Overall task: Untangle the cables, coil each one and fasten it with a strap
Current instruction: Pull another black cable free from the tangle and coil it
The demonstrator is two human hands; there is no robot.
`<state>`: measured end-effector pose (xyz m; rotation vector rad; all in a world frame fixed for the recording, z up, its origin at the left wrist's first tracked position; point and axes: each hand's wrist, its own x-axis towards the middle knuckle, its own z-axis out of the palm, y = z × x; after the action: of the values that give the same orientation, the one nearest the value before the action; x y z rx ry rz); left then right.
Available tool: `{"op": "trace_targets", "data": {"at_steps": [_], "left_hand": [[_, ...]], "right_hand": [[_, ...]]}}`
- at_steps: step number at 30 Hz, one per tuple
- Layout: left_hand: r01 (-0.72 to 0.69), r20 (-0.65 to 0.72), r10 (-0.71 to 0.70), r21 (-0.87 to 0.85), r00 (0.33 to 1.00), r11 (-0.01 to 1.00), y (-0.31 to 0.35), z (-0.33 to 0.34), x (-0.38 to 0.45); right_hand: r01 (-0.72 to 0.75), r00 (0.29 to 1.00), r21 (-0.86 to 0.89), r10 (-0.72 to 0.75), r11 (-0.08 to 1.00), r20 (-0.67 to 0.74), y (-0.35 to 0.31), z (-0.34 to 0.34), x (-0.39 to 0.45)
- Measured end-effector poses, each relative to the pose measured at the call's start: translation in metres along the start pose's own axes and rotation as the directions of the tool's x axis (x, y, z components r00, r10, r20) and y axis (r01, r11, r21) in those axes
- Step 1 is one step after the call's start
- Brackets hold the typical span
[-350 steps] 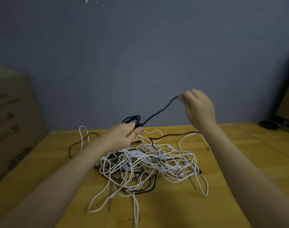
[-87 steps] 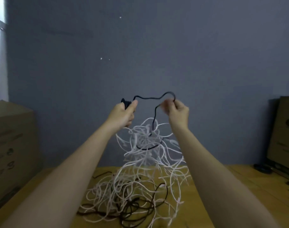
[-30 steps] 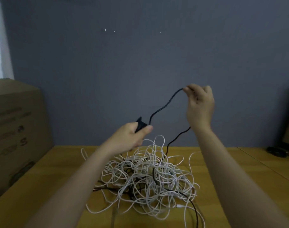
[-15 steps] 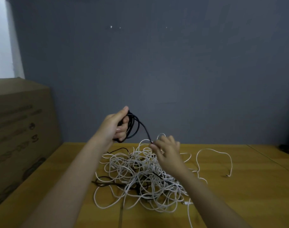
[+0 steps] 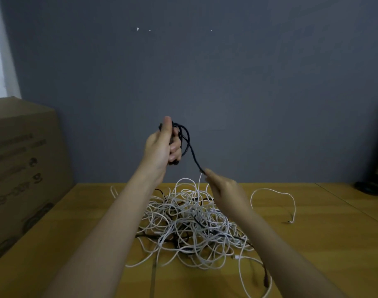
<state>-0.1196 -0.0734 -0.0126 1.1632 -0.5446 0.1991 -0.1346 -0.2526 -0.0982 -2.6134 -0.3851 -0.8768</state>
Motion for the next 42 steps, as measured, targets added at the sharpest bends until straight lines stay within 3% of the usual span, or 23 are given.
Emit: {"op": "trace_targets", "data": {"at_steps": [4,6,8,10,11,13,15,16,18,20,21,23,26,29,32,35,36,38,40,42], "left_hand": [[-0.049,0.056,0.045,0.066,0.997,0.997,-0.018,0.012,0.005],[-0.087,0.091,0.066,0.258,0.994,0.962,-0.027,0.017,0.007],[-0.119,0.131,0.054,0.570,0.990,0.813,-0.038,0.016,0.010],[-0.090,0.115,-0.007,0.814,0.993,0.574,-0.048,0.010,0.012],[-0.090,0.116,-0.029,0.887,0.993,0.454,-0.052,0.007,0.012],[-0.146,0.164,-0.055,0.960,0.985,0.239,-0.055,0.002,0.008],[-0.218,0.230,-0.124,0.970,0.965,0.108,-0.057,-0.003,0.001],[-0.240,0.255,-0.189,0.966,0.948,0.100,-0.058,-0.006,-0.003],[-0.201,0.287,-0.361,0.945,0.888,0.258,-0.062,-0.009,-0.015],[-0.076,0.337,-0.478,0.871,0.812,0.486,-0.060,-0.010,-0.026],[-0.026,0.371,-0.490,0.816,0.789,0.577,-0.056,-0.009,-0.030],[0.013,0.415,-0.450,0.723,0.790,0.690,-0.044,-0.011,-0.033],[0.004,0.388,-0.372,0.688,0.843,0.726,-0.033,-0.017,-0.028],[0.052,0.316,-0.306,0.614,0.898,0.788,-0.032,-0.018,-0.022],[0.100,0.235,-0.237,0.477,0.943,0.873,-0.027,-0.014,-0.012],[0.081,0.211,-0.203,0.473,0.956,0.877,-0.022,-0.008,-0.003],[0.085,0.188,-0.189,0.456,0.964,0.886,-0.020,-0.006,0.000],[0.066,0.120,-0.125,0.405,0.985,0.912,-0.013,-0.005,0.007],[0.020,0.086,-0.059,0.403,0.995,0.915,-0.004,-0.008,0.018],[0.002,0.087,-0.044,0.425,0.995,0.905,0.002,-0.010,0.024]], "right_hand": [[0.113,0.989,-0.060,-0.107,0.992,0.097,-0.014,0.012,-0.014],[0.187,0.978,-0.055,-0.181,0.981,0.106,-0.022,0.012,-0.014],[0.176,0.980,0.026,-0.177,0.984,0.087,-0.026,0.005,-0.014],[-0.001,0.992,0.301,-0.036,0.954,0.117,-0.023,-0.001,-0.014],[-0.126,0.982,0.474,0.044,0.872,0.182,-0.021,-0.004,-0.015],[-0.303,0.944,0.663,0.118,0.685,0.309,-0.015,-0.011,-0.018],[-0.321,0.938,0.672,0.128,0.668,0.322,-0.006,-0.017,-0.020],[-0.298,0.949,0.661,0.138,0.689,0.284,-0.001,-0.020,-0.020],[-0.192,0.981,0.530,0.147,0.826,0.126,0.011,-0.023,-0.015],[-0.073,0.996,0.224,0.080,0.972,-0.024,0.019,-0.022,-0.004],[-0.050,0.997,0.116,0.057,0.992,-0.057,0.022,-0.021,0.002],[-0.092,0.994,0.093,0.096,0.991,-0.043,0.029,-0.013,0.011],[-0.210,0.977,0.229,0.209,0.950,0.030,0.033,0.003,0.014],[-0.250,0.967,0.290,0.225,0.924,0.120,0.028,0.020,0.018],[-0.280,0.933,0.246,0.203,0.928,0.297,0.025,0.030,0.021],[-0.411,0.887,0.294,0.305,0.863,0.345,0.028,0.026,0.030],[-0.426,0.894,0.332,0.335,0.842,0.298,0.026,0.019,0.038],[-0.366,0.914,0.505,0.403,0.782,0.037,0.021,-0.002,0.062],[-0.155,0.837,0.750,0.489,0.643,-0.246,0.011,-0.028,0.082],[-0.072,0.801,0.784,0.503,0.617,-0.323,0.012,-0.033,0.084]]}}
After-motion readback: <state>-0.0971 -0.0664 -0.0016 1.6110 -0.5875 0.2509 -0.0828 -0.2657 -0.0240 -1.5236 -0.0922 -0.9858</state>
